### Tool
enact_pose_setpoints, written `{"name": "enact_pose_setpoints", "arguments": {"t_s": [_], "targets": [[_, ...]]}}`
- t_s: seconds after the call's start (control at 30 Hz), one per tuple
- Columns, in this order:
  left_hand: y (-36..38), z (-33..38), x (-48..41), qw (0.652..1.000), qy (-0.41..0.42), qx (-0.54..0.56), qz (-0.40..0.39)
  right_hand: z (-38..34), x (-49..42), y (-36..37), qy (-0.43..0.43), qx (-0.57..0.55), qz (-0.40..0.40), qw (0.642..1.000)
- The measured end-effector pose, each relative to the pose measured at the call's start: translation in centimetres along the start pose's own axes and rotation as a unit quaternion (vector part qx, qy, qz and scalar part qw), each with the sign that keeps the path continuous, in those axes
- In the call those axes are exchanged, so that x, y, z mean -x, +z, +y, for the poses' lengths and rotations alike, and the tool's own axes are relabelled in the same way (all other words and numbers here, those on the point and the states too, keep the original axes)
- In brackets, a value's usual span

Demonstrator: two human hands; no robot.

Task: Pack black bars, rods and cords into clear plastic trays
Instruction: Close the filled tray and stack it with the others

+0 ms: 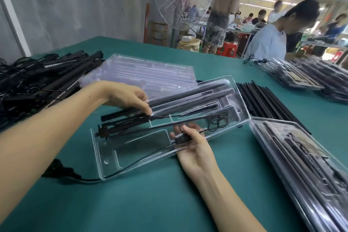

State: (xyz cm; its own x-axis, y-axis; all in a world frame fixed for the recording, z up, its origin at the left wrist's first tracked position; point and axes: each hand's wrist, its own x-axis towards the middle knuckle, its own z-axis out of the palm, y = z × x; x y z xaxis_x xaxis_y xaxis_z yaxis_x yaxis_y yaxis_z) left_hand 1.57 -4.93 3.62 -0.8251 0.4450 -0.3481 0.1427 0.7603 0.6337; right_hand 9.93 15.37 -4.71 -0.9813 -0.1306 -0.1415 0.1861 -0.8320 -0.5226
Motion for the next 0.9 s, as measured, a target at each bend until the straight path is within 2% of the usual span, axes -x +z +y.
{"name": "enact_pose_setpoints", "arguments": {"t_s": [0.17,0.53,0.67,0.9], "targets": [[0.1,0.2,0.1,1.000,0.017,0.025,0.005,-0.2,0.0,0.1,0.007,-0.011,-0.014,1.000],[0.4,-0.1,0.2,0.999,-0.007,0.033,-0.034,-0.1,-0.3,-0.1,0.001,0.008,-0.015,1.000],[0.9,-0.2,0.0,0.999,-0.004,0.037,0.002,-0.1,-0.2,-0.1,0.002,0.005,-0.005,1.000],[1.1,0.5,-0.3,1.000,0.007,-0.004,0.016,-0.2,-0.3,-0.1,0.006,0.000,0.001,1.000]]}}
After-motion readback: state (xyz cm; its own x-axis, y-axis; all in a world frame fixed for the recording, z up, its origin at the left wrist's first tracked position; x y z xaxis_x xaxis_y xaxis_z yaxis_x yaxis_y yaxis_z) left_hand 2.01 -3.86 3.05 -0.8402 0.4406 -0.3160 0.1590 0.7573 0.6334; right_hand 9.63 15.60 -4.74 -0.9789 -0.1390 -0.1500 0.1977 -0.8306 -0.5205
